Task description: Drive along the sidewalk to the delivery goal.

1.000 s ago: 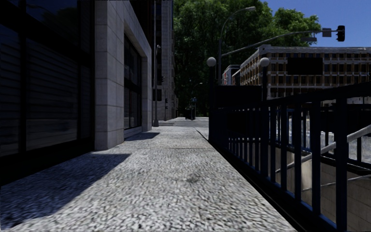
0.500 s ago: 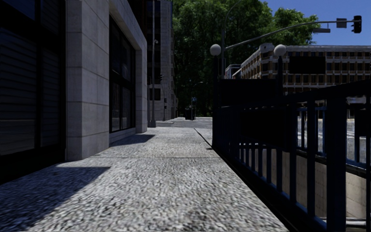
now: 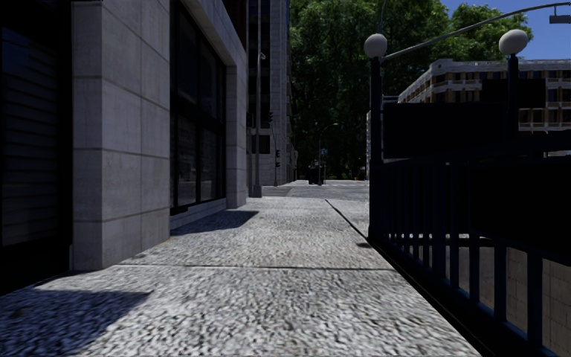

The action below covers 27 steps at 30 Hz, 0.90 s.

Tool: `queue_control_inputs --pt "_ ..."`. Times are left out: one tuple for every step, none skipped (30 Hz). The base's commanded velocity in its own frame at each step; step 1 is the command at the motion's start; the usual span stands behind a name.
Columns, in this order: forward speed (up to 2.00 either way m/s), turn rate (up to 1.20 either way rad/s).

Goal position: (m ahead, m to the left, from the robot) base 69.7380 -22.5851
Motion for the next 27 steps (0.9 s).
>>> queue_control_inputs --pt "2.00 0.00" --pt "2.00 0.00" --pt "2.00 0.00" --pt "2.00 0.00" --pt "2.00 0.00" --pt "2.00 0.00" --pt "2.00 0.00" --pt "2.00 0.00" --pt "2.00 0.00" --pt "2.00 0.00" --pt "2.00 0.05" --pt "2.00 0.05" --pt "2.00 0.32" --pt "2.00 0.41" --pt "2.00 0.05" --pt "2.00 0.00" --pt "2.00 0.00" --pt "2.00 0.00" --pt "2.00 0.00" --pt "2.00 0.00" --pt "2.00 0.00" --pt "2.00 0.00" --pt "2.00 0.00" --pt "2.00 0.00" --pt "2.00 0.00" --pt "2.00 0.00" --pt "2.00 0.00"
